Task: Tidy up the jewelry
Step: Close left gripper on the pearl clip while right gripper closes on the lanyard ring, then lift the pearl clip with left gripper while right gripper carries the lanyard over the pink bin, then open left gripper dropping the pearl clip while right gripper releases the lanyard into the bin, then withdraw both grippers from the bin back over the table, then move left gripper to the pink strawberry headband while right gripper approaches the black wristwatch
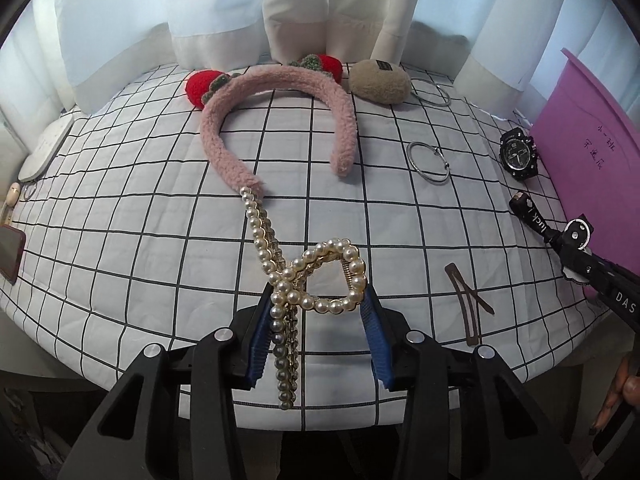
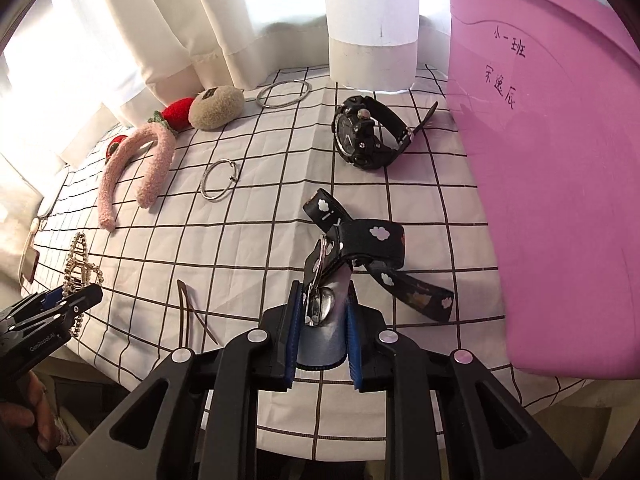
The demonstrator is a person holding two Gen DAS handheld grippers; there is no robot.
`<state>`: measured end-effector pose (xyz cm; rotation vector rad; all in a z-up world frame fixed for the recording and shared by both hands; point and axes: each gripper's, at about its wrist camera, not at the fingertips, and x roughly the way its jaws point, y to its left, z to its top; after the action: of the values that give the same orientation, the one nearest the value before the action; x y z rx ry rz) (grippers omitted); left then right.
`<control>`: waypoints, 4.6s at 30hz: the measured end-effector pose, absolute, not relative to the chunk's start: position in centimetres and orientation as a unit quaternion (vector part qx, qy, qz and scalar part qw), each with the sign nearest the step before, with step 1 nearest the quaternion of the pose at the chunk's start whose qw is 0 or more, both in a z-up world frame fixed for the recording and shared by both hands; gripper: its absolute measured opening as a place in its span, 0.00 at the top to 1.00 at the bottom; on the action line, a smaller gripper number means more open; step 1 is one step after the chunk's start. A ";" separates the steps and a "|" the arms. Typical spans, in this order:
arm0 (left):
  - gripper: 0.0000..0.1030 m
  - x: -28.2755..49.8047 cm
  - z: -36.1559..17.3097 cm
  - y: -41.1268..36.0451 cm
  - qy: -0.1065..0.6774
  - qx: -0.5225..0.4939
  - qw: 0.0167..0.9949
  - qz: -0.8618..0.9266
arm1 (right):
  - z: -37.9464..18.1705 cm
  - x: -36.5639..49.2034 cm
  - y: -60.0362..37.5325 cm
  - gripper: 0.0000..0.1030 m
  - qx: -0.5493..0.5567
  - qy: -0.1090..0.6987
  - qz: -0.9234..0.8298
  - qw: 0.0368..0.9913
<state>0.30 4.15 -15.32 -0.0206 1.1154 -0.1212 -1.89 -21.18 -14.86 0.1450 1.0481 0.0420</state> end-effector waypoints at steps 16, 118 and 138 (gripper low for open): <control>0.60 2.3 -3.6 -0.8 0.418 -0.001 0.899 -0.129 | -1.7 -2.1 -21.9 0.81 0.098 0.377 0.058 0.919; 0.06 5.6 -5.1 10.2 0.441 -0.072 0.895 -0.002 | 0.2 0.9 -25.0 0.36 0.160 0.381 0.076 0.908; 0.06 13.9 -16.1 14.9 0.499 -0.064 0.864 0.027 | -10.9 6.0 -21.8 0.36 0.149 0.476 0.019 0.866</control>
<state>13.92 14.86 -16.08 -0.1337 1.0467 0.0573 5.96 -21.75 -10.85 0.3123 0.9975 0.0405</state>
